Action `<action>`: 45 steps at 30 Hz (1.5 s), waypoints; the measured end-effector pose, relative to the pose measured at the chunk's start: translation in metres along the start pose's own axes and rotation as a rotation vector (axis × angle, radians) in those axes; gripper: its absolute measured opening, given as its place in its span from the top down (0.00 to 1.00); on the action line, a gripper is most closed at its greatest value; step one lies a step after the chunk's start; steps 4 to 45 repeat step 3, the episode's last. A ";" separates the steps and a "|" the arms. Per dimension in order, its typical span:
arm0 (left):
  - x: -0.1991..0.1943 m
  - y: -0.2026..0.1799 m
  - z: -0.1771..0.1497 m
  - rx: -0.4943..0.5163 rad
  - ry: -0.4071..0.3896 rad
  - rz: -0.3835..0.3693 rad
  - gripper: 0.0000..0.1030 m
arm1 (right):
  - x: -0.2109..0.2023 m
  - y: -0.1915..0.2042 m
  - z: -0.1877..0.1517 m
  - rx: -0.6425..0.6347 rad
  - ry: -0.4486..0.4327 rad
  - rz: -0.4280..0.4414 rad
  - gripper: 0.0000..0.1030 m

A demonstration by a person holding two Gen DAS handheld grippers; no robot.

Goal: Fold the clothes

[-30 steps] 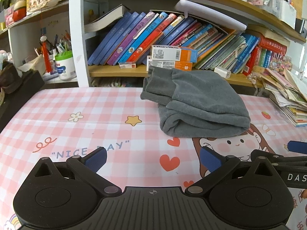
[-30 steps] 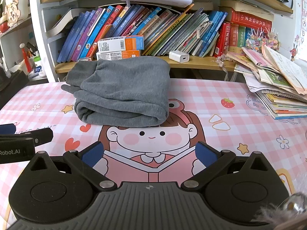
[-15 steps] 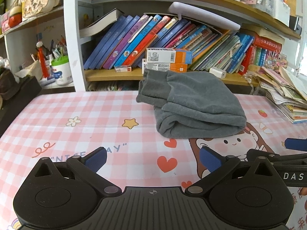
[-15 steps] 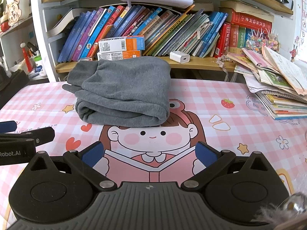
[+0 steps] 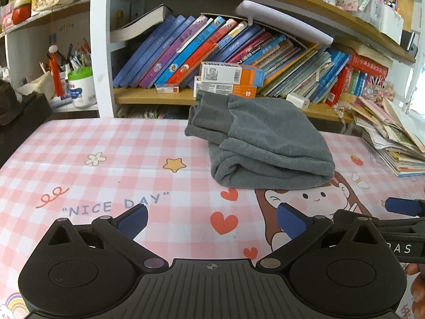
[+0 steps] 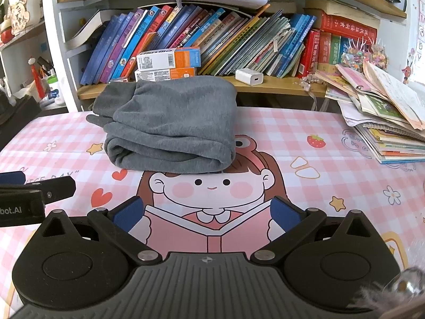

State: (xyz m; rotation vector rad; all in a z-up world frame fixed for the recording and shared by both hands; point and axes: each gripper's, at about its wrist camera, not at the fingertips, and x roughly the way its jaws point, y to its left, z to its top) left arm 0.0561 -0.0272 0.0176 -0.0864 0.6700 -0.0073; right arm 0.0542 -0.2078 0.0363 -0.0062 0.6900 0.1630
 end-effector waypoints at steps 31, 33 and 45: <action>0.000 0.000 0.001 0.000 0.001 0.001 0.00 | 0.001 0.000 0.000 0.000 0.002 0.000 0.00; 0.000 0.000 0.001 0.000 0.001 0.001 0.00 | 0.001 0.000 0.000 0.000 0.002 0.000 0.00; 0.000 0.000 0.001 0.000 0.001 0.001 0.00 | 0.001 0.000 0.000 0.000 0.002 0.000 0.00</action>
